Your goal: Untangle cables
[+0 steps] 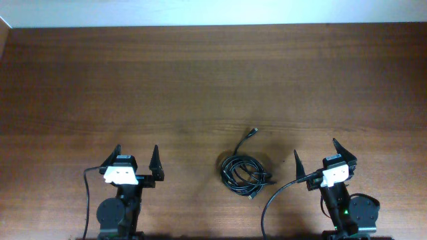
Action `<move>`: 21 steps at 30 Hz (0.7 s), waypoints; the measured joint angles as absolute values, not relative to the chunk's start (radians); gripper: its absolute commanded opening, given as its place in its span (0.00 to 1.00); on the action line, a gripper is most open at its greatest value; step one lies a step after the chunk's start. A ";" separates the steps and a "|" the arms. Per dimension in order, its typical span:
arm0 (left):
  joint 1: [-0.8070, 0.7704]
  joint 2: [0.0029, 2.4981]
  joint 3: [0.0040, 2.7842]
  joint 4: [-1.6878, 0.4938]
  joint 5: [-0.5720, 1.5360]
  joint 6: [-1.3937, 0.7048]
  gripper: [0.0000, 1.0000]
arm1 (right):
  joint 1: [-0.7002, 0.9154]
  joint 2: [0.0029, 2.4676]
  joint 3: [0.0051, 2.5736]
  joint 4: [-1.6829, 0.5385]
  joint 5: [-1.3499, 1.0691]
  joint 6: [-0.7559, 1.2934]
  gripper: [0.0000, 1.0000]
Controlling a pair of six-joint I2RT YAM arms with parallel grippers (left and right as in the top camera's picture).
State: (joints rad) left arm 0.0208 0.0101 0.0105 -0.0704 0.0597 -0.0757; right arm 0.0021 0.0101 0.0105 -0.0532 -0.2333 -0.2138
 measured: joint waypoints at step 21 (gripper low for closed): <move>0.021 0.112 0.442 -0.647 0.508 -0.203 0.99 | 0.002 0.010 0.010 -0.053 -0.230 -0.213 0.99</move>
